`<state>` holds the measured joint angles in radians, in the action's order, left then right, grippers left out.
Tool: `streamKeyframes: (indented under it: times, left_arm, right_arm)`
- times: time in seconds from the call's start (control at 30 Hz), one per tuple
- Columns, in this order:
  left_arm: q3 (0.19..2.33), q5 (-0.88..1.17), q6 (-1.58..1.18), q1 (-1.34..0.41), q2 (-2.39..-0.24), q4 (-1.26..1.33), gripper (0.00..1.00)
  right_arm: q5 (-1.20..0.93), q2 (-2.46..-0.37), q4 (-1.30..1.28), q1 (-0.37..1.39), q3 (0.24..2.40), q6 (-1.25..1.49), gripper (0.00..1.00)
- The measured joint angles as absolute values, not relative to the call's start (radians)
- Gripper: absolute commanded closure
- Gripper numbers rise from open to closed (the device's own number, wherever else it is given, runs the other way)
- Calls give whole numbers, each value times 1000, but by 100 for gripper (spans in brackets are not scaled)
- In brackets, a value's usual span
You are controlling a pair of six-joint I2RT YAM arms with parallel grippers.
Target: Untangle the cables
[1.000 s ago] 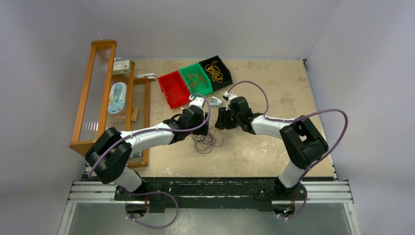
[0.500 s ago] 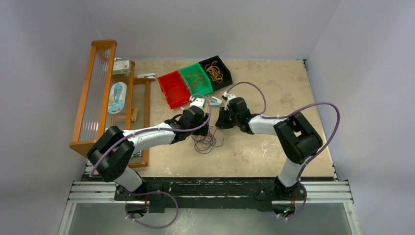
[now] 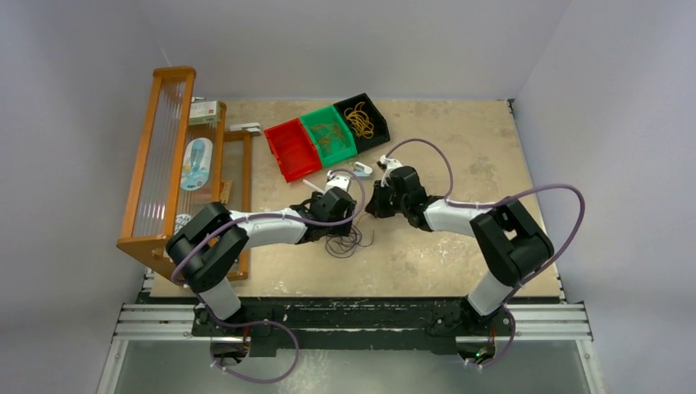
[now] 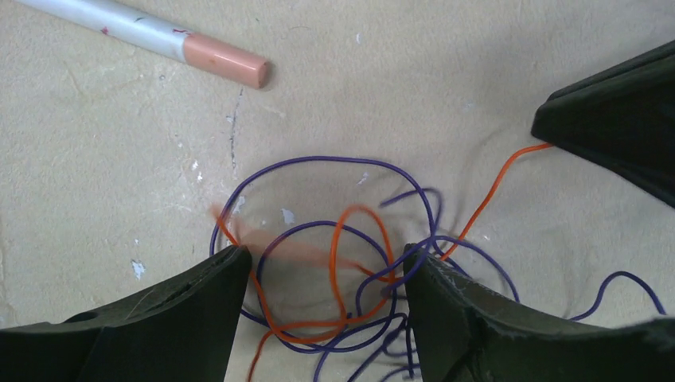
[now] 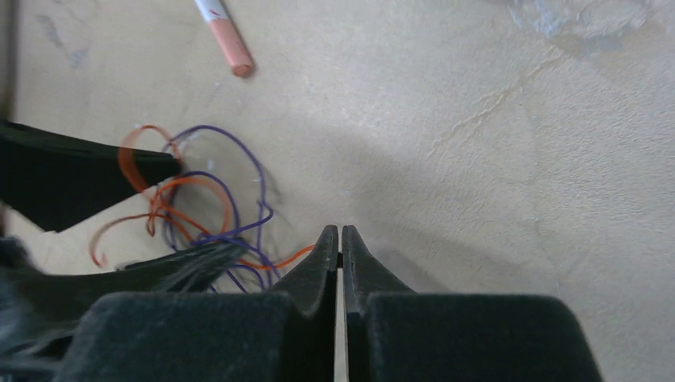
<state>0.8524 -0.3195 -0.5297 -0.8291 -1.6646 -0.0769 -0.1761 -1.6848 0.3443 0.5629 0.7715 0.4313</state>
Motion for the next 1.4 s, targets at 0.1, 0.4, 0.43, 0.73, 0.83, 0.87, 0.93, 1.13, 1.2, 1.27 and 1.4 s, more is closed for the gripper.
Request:
streamKeyframes:
  times: [0.1,0.4,0.43,0.73,0.83,0.87,0.93,1.13,1.2,1.27,1.4]
  left_arm:
    - [855,-362,-522,-844,-1681,-72,32]
    - [855,-402,-522,-854,-1694,-59,33]
    - [855,-405,-522,-854,-1696,-56,33]
    - [855,-421,-522,-854,-1705,-36,34]
    - [855,-422,-523,-854,-1705,-36,34]
    - [855,-423,-523,-854,-1705,-36,34]
    - [855,-424,-523,-854,-1705,-36,34]
    - [855,-426,-523,-854,-1705,-36,34]
    - [855,-426,-523,-854,-1705,-35,34]
    - [855,-427,-523,-854,-1705,-35,34]
    - [854,-428,-523,-854,-1705,-34,35]
  right_arm:
    - [-176,-1623,344,563,760,437,100]
    - [-64,-1338,313,566,727,476,100]
    - [-33,-1296,305,566,724,479,100]
    - [289,-998,258,554,726,409,100]
    - [360,-951,233,545,745,362,100]
    - [384,-939,220,543,756,345,100]
    - [424,-915,199,542,780,315,100]
    - [506,-818,157,542,857,228,100]
    - [525,-793,156,542,884,200,100]
    - [557,-776,151,542,927,169,100]
    - [605,-770,146,542,1021,104,100]
